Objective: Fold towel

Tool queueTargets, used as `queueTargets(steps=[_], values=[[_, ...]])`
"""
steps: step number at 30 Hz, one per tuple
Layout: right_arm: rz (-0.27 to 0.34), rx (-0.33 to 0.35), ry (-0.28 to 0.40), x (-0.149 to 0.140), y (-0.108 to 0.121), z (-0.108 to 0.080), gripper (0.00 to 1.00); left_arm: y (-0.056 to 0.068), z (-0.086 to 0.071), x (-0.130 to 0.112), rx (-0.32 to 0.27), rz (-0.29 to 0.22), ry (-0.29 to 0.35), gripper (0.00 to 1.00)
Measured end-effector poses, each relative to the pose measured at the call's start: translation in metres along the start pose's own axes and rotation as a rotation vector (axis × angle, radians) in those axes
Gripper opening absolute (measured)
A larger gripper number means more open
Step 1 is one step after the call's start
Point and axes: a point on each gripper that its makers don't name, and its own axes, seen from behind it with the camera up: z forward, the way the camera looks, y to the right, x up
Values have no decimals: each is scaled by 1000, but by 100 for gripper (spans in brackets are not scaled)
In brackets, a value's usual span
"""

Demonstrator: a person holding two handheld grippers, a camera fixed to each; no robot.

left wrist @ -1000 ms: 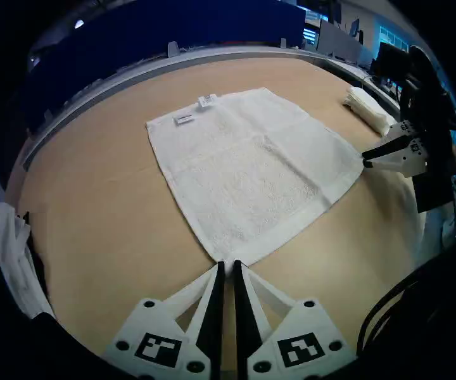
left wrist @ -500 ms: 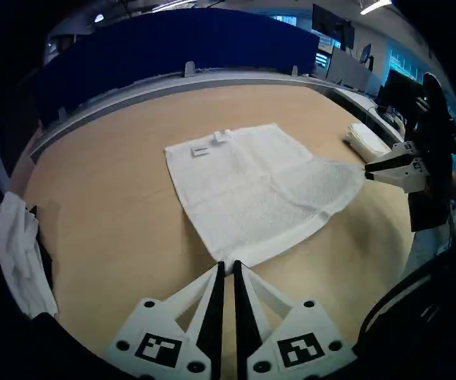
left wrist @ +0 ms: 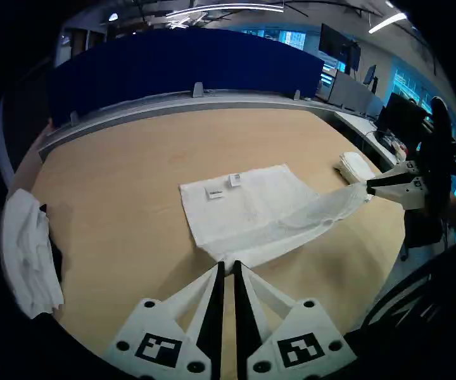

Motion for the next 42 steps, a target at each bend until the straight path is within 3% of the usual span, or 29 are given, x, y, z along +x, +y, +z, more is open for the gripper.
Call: queueTargets(steps=[6, 17, 32, 42], values=[[-3, 4, 2, 2, -3, -9, 15, 4, -7, -1, -10, -15, 3, 10], [-36, -1, -9, 9, 8, 4, 15, -3, 6, 13, 5, -25, 21, 10], [-44, -26, -35, 34, 48, 66, 15, -34, 67, 52, 33, -36, 26, 10], [-14, -25, -92, 21, 61, 104, 15, -43, 104, 47, 30, -28, -18, 10]])
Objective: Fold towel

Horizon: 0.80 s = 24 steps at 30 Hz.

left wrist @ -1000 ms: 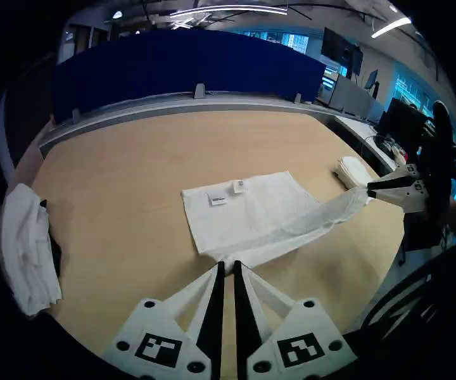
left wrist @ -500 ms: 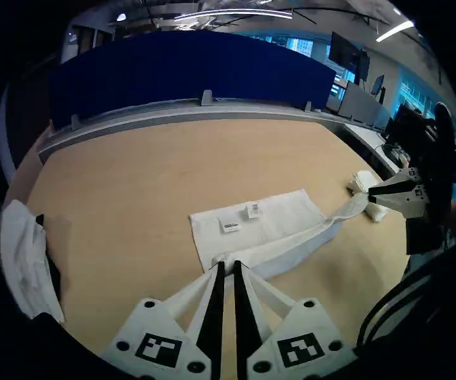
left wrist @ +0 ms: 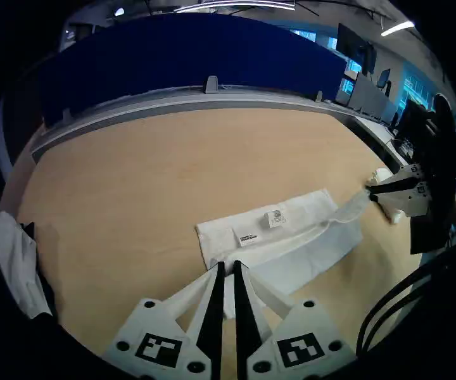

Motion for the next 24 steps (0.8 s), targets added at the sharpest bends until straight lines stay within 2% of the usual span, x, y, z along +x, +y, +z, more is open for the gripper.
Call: queueTargets(steps=[7, 13, 21, 23, 24], values=[[50, -13, -31, -12, 9, 28, 15, -6, 25, -7, 6, 0, -17, 10], [82, -27, -45, -16, 12, 45, 16, -13, 39, -7, 29, 10, -23, 12], [96, -38, -52, -13, 14, 53, 20, -18, 50, -3, 53, 13, -21, 13], [97, -44, -49, -12, 16, 53, 22, -19, 50, 0, 61, 15, -15, 17], [98, -48, -47, -12, 17, 52, 27, -20, 49, 1, 64, 16, -14, 21]])
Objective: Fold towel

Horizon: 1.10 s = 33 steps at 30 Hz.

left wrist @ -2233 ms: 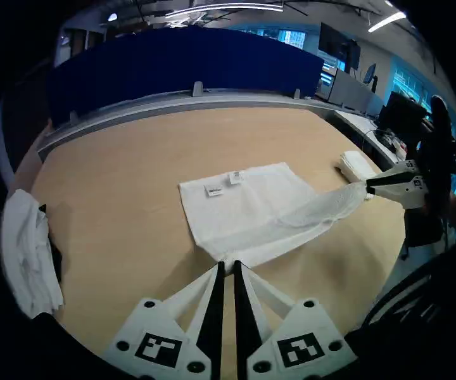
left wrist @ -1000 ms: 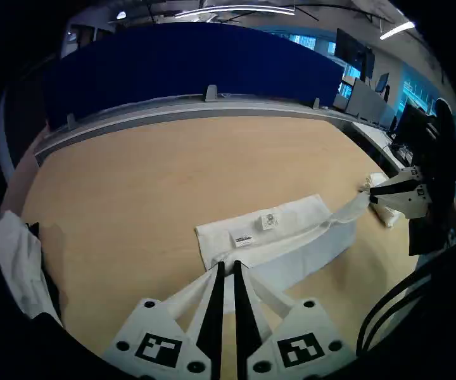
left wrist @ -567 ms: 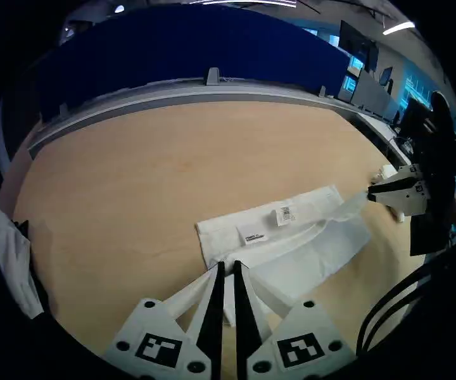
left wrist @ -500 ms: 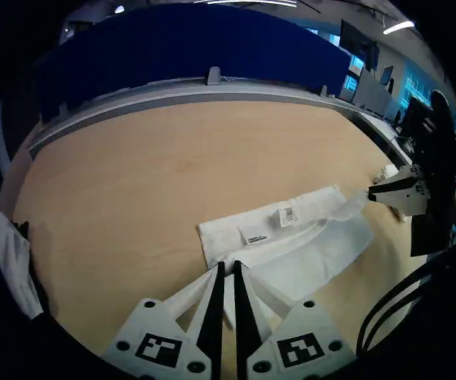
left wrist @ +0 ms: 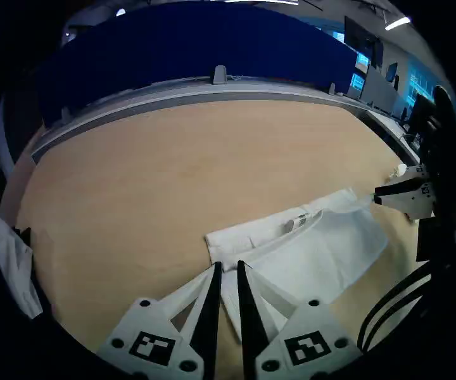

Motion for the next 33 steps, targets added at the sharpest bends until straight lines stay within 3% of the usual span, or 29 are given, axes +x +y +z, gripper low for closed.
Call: queueTargets(steps=[3, 7, 11, 13, 15, 17, 33], values=[[4, -11, 8, 2, 2, -1, 38, -3, -2, 2, 9, 1, 3, 29], [11, -17, 25, 5, 5, -5, 57, -5, -9, 6, 6, -6, 11, 46], [18, -9, 28, 3, 4, -8, 62, -3, -15, 5, -9, -21, 11, 76], [20, -7, 29, 1, 3, -10, 71, -3, -18, 3, -9, -30, 12, 91], [20, -8, 30, -1, 2, -12, 82, -4, -21, 2, -4, -37, 15, 93], [19, -13, 31, -3, 2, -15, 85, -6, -25, 1, 7, -41, 20, 93], [-8, 4, 13, -23, -10, -30, 85, -12, -55, -23, 36, -82, 24, 93]])
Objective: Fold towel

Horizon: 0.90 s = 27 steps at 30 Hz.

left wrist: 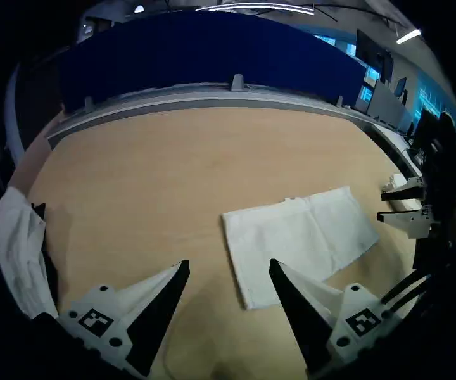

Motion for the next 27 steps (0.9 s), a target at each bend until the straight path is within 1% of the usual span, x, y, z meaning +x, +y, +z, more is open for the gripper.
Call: queueTargets(steps=[8, 15, 22, 27], values=[[-13, 9, -22, -19, -8, -7, 85, -1, -21, -25, 17, -30, -9, 93], [-22, 20, -34, -28, -12, -12, 84, -1, -33, -37, 30, -60, -7, 93], [-71, 57, -69, -43, -20, -11, 85, -6, -52, -46, 58, -90, 1, 93], [-110, 93, -101, -54, -27, -7, 81, -9, -68, -59, 77, -124, -1, 93]])
